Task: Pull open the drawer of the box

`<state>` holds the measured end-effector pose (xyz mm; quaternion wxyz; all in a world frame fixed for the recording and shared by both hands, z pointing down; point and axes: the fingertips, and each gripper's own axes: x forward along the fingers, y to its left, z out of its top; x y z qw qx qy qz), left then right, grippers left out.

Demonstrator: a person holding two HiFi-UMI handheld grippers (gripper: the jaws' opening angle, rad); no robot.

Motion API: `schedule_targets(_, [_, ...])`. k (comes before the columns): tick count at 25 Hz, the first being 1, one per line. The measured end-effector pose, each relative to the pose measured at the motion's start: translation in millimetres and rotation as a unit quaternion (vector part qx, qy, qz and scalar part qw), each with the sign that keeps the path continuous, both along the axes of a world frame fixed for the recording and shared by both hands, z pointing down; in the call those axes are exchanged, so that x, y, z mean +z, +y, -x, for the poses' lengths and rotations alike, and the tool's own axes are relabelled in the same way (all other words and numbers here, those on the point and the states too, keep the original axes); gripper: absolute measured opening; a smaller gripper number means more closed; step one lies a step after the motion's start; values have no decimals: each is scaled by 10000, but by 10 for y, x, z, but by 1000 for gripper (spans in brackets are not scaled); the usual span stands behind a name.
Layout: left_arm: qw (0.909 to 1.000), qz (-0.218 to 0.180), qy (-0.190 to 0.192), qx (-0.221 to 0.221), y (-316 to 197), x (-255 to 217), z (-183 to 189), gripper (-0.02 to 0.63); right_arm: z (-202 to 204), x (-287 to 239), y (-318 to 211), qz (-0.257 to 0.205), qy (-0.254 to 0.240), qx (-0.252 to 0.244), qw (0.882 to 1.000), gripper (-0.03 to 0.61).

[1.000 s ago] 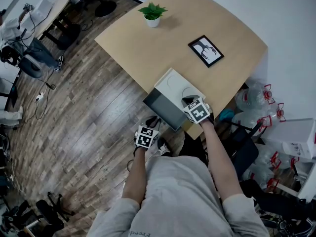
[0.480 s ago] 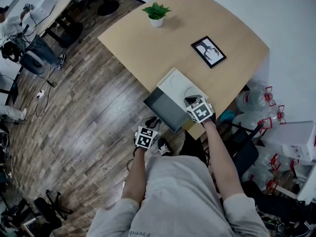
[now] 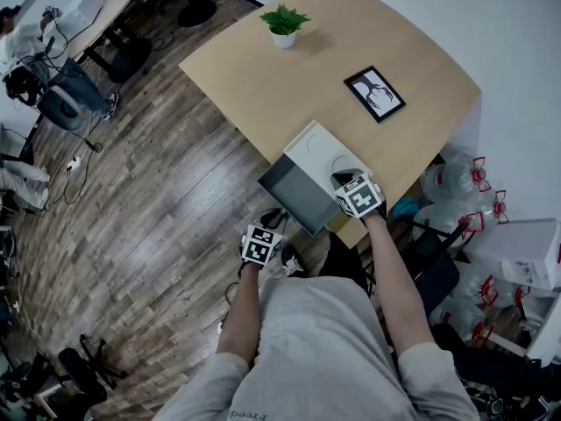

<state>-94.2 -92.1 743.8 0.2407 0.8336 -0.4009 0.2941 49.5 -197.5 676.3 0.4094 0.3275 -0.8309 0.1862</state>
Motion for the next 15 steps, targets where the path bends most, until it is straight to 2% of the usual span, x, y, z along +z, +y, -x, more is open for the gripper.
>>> schedule_targets(10, [9999, 56, 130, -64, 5, 43, -2, 130, 3, 12, 9, -12, 35, 21, 10000, 2])
schedule_targets(15, [9999, 110, 70, -41, 50, 81, 30, 133, 3, 1, 11, -21, 26, 31, 10000, 2])
